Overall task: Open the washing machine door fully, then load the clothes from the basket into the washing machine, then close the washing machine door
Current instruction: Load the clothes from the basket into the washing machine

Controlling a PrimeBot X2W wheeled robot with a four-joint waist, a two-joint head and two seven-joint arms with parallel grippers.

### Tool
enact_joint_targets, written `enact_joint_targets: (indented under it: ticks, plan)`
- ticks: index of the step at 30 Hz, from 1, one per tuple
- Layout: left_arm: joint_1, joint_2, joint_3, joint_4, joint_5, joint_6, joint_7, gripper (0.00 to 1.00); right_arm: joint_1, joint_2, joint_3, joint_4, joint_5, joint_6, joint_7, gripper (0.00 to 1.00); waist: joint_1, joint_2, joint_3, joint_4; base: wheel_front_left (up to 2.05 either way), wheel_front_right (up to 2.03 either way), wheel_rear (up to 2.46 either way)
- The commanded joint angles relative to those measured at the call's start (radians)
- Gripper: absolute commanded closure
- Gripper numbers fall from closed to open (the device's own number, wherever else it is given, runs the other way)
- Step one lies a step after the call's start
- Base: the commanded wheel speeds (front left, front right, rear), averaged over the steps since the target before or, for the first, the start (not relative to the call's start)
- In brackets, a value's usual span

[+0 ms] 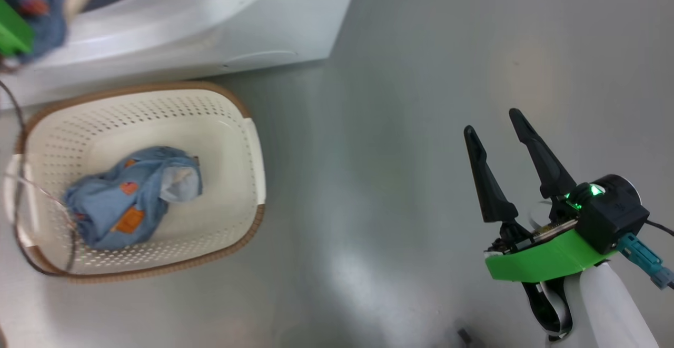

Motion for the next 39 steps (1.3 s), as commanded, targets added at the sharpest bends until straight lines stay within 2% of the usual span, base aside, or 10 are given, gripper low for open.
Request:
enact_joint_targets:
  ticks: [1,7,12,19,25,26,27,28,39]
  plan:
    - [-0.038,0.063,0.027,-0.014,0.004,-0.004,0.008,1.0,0.001,0.001,0.028,-0.018,0.019,0.002,-0.011,0.0,0.0,0.0,0.044,-0.043,0.0,0.0,0.0]
    - [-0.15,0.118,0.047,0.02,0.016,0.002,-0.013,1.0,-0.021,0.009,0.039,-0.017,0.032,0.002,-0.012,0.0,0.0,0.0,0.066,-0.078,0.0,0.0,0.0]
    - [-0.216,0.164,0.062,0.039,0.038,0.005,-0.091,1.0,-0.022,0.015,0.044,-0.014,0.038,0.002,-0.012,0.0,0.0,0.0,0.07,-0.103,0.0,0.0,0.0]
    - [-0.264,0.173,0.077,0.099,0.042,0.002,-0.204,1.0,-0.03,0.021,0.045,-0.018,0.043,0.002,-0.012,0.0,0.0,0.0,0.086,-0.116,0.0,0.0,0.0]
    - [-0.263,0.161,0.075,0.176,0.038,-0.001,-0.244,1.0,-0.039,0.025,0.046,-0.02,0.048,0.002,-0.012,0.0,0.0,0.0,0.096,-0.121,0.0,0.0,0.0]
    - [-0.265,0.159,0.075,0.188,0.037,-0.001,-0.25,0.62,-0.04,0.026,0.046,-0.02,0.048,0.002,-0.012,0.0,0.0,0.0,0.098,-0.121,0.0,0.0,0.0]
    - [-0.269,0.157,0.074,0.2,0.037,-0.001,-0.254,0.16,-0.041,0.026,0.045,-0.02,0.049,0.002,-0.012,0.0,0.0,0.0,0.1,-0.122,0.0,0.0,0.0]
    - [-0.272,0.155,0.071,0.211,0.038,-0.002,-0.258,0.0,-0.042,0.026,0.045,-0.02,0.05,0.002,-0.012,0.0,0.0,0.0,0.101,-0.122,0.0,0.0,0.0]
    - [-0.297,0.144,0.037,0.293,0.057,-0.007,-0.316,0.0,-0.044,0.023,0.041,-0.022,0.048,0.002,-0.012,0.0,0.0,0.0,0.094,-0.111,0.0,0.0,0.0]
